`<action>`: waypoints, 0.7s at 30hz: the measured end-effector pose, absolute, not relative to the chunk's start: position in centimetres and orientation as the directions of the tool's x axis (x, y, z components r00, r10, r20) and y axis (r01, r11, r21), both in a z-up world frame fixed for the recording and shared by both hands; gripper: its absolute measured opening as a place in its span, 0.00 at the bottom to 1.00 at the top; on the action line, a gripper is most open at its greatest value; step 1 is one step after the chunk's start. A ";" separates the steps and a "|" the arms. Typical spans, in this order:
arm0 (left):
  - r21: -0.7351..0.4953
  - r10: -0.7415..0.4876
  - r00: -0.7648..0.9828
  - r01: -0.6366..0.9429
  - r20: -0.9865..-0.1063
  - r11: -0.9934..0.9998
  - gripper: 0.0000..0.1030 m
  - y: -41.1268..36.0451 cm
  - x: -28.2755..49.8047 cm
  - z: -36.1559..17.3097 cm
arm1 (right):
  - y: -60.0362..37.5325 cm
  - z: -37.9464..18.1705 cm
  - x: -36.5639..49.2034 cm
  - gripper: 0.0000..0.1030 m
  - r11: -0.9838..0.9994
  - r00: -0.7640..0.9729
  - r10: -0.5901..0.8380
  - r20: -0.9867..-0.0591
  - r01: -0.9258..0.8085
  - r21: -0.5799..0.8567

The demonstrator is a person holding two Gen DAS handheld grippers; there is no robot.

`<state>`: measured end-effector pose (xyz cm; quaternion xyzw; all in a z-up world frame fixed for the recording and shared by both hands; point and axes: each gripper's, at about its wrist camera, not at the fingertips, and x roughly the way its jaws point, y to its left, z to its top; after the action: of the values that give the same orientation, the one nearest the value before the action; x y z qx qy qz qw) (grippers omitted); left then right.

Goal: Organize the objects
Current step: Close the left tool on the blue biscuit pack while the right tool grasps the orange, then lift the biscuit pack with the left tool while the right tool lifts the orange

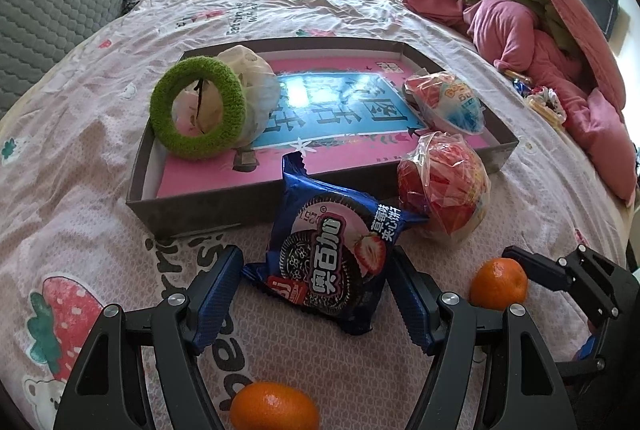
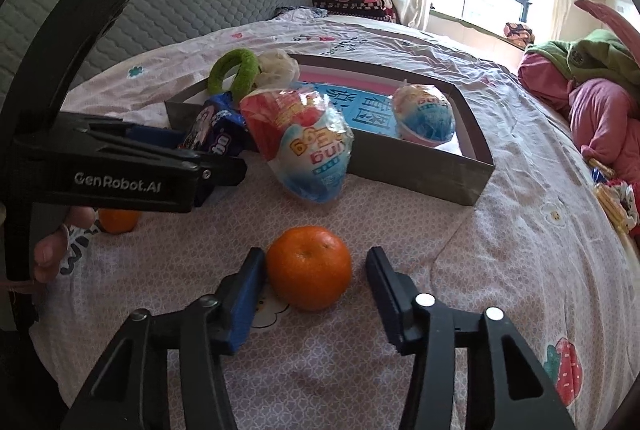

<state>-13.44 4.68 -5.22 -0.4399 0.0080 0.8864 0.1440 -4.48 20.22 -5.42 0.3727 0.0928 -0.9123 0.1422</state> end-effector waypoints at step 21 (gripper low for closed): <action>-0.123 0.280 -0.599 -0.290 -0.750 -0.949 0.54 4.7 -12.9 -4.6 | 21.1 -5.3 -4.5 0.39 -0.942 -0.661 -0.244 -0.710 0.334 0.012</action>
<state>-12.95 4.69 -4.60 -0.4185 0.0060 0.8941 0.1592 -4.46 21.05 -5.32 0.3799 0.0596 -0.9093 0.1589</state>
